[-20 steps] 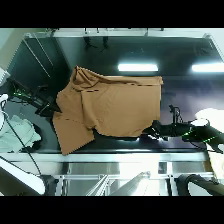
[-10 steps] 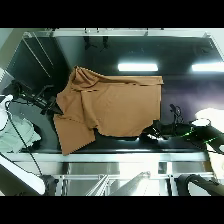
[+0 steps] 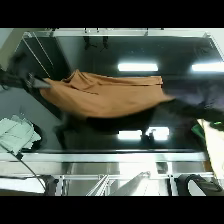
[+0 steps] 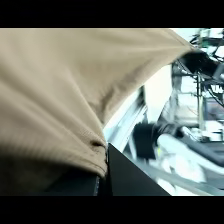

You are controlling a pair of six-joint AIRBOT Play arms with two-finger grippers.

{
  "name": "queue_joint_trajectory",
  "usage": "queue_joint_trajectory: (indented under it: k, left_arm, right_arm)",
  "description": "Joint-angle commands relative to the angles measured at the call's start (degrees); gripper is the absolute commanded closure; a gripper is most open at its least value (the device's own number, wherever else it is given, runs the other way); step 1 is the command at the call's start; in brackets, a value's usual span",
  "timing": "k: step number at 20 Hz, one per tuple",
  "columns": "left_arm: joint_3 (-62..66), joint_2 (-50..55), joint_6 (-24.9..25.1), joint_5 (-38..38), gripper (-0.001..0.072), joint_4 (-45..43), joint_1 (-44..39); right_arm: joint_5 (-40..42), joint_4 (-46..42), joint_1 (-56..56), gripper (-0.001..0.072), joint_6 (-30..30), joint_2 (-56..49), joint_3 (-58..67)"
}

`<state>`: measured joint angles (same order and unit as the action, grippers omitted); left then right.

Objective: Fold the shirts.

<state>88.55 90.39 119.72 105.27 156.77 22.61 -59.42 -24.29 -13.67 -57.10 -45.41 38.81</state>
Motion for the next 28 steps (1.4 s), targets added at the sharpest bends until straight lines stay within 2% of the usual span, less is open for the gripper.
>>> queue_joint_trajectory:
  k: [1,5,7,10,12,14,17,19,23,26,28]
  left_arm:
    - [5.68,-14.43,4.02,-1.07,0.0680,15.02,0.31]
    - [21.75,-29.14,1.75,-14.64,0.0680,15.04,4.98]
    - [30.91,-33.70,1.75,-19.91,0.0680,14.62,10.95]
    - [36.00,-37.92,1.70,-18.91,0.0680,13.75,23.34]
    - [29.79,-39.54,1.64,-18.34,0.0680,14.19,25.68]
    - [20.13,-39.21,1.79,-17.66,0.0680,13.94,22.80]
    - [9.18,-33.38,3.61,-12.79,0.0680,12.90,13.20]
    - [3.58,-27.17,6.97,-11.30,0.0679,9.53,5.14]
    - [-1.09,-11.56,9.88,-14.43,0.0680,-1.73,-5.44]
    - [-0.68,-0.17,9.97,-19.34,0.0680,-2.27,-7.41]
    - [2.89,7.63,10.03,-19.76,0.0680,-2.23,-7.67]
  right_arm:
    - [-0.61,0.13,-10.54,0.0696,2.27,13.90,15.19]
    - [-0.24,0.09,-24.30,0.0695,5.20,19.82,34.91]
    - [1.36,0.17,-25.14,0.0696,6.36,19.15,41.88]
    - [1.25,0.15,-24.70,0.0696,5.92,17.11,45.31]
    - [-2.27,1.36,-24.70,0.0696,4.33,14.91,45.29]
    - [-6.86,4.22,-24.68,0.0696,4.37,11.26,45.24]
    - [-16.50,9.68,-24.68,0.0695,4.39,3.54,42.14]
    - [-22.25,11.76,-24.68,0.0696,4.52,-0.76,36.89]
    - [-21.66,11.52,-24.68,0.0696,10.23,-7.67,22.91]
    - [-21.40,13.31,-24.65,0.0696,16.90,-17.05,15.45]
    - [-19.91,15.54,-23.30,0.0696,20.35,-25.05,13.62]
